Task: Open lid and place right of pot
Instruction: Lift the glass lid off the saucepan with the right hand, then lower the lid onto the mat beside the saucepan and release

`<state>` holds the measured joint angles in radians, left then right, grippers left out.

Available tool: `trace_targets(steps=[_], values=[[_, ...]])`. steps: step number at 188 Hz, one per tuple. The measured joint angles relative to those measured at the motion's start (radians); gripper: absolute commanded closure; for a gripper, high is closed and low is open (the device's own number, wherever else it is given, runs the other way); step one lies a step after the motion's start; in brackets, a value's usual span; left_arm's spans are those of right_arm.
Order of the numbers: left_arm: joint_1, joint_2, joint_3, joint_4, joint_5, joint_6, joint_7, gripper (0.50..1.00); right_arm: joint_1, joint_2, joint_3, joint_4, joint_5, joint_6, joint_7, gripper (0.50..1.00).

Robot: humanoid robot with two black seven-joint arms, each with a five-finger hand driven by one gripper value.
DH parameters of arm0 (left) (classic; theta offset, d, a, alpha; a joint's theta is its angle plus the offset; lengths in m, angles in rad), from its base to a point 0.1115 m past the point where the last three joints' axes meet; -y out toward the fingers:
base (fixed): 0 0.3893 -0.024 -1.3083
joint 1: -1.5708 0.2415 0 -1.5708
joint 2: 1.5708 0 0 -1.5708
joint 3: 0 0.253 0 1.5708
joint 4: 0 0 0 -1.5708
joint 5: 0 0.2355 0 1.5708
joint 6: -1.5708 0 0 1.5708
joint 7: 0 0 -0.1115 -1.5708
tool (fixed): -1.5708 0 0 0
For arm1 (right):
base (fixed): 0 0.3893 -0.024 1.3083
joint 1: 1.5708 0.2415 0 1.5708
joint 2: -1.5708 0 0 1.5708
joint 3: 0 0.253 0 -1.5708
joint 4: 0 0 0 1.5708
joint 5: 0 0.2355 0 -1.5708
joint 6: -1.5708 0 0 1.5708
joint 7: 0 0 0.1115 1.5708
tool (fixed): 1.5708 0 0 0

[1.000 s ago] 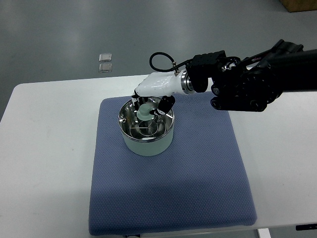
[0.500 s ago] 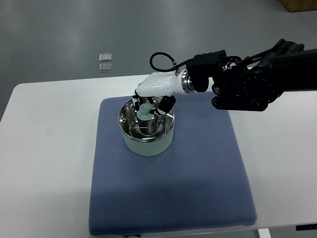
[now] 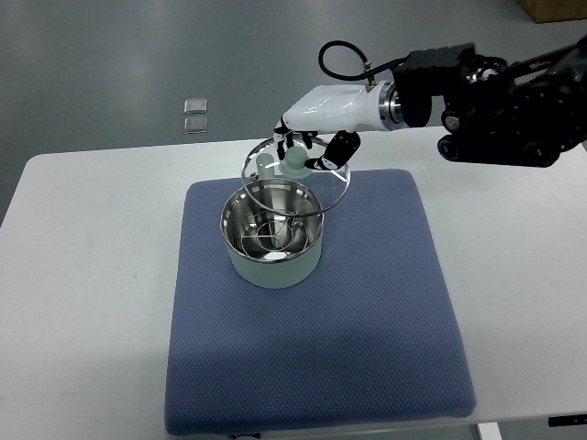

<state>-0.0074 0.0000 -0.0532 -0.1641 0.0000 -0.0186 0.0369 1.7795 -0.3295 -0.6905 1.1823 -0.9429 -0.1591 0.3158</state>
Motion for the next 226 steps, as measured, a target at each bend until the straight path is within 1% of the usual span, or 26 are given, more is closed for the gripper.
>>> trace_targets(steps=[40,65,90,125,169,226], values=[[0.0,0.0,0.001,0.0,0.0,0.0,0.0,0.5,-0.027,-0.133,-0.004,0.031,-0.055,0.001,0.009,1.0],[0.0,0.0,0.001,0.0,0.0,0.0,0.0,0.5,-0.076,-0.191,-0.005,0.034,-0.085,0.001,0.016,1.0],[0.0,0.0,0.001,0.0,0.0,0.0,0.0,0.5,-0.137,-0.225,-0.002,0.034,-0.114,-0.003,0.017,1.0],[0.0,0.0,0.001,0.0,0.0,0.0,0.0,0.5,-0.22,-0.235,0.009,0.034,-0.134,-0.014,0.017,1.0],[0.0,0.0,0.0,0.0,0.0,0.0,0.0,0.5,-0.304,-0.218,0.012,0.013,-0.14,-0.058,0.016,1.0],[0.0,0.0,0.001,0.0,0.0,0.0,0.0,0.5,-0.393,-0.187,0.07,-0.019,-0.14,-0.063,0.012,1.0]])
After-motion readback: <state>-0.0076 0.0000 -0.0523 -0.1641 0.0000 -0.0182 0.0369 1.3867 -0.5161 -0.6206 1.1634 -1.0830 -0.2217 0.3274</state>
